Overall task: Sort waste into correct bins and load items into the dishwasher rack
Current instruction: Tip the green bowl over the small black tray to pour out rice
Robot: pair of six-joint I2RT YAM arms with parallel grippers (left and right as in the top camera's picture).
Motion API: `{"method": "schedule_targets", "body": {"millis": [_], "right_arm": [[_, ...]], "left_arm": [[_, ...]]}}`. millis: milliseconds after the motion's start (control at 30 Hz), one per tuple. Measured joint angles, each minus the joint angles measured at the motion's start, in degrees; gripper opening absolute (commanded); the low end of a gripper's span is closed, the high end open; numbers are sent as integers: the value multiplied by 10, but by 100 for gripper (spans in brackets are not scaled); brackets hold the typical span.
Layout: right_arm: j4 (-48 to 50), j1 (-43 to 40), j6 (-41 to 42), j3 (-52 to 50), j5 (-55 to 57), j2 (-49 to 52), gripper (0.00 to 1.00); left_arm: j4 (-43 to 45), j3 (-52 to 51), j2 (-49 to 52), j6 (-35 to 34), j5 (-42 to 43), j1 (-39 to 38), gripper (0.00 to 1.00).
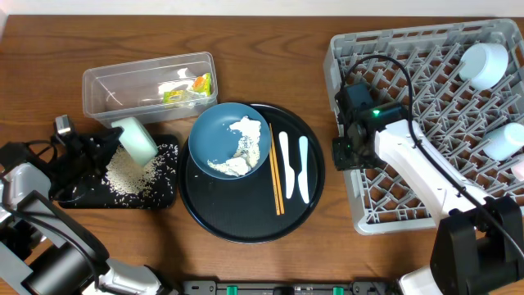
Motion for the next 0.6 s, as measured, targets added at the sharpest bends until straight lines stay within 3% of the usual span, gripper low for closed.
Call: {"method": "schedule_targets", "body": {"millis": [100,600], "right_arm": [[0,0,0,0,0,0,40],[-3,0,0,0,-1,0,40]], "left_arm": [[-2,0,0,-20,-29,1,6],[-8,0,-12,5,20,0,6]]}}
